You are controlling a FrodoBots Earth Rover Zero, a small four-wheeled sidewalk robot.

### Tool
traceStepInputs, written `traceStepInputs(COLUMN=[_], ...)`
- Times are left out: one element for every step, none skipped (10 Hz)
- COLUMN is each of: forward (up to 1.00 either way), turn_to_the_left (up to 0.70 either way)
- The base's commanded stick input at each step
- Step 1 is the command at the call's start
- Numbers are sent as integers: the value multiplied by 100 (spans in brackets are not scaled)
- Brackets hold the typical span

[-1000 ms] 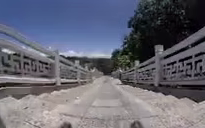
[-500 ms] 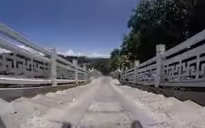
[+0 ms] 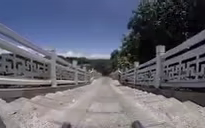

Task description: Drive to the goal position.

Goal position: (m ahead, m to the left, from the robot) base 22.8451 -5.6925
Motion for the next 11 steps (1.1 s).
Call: traceStepInputs(forward=[45, 45, 45, 45, 45, 45, 45, 45, 45, 45, 45], turn_to_the_left=[0, 0, 0, 0, 0, 0, 0, 0, 0, 0, 0])
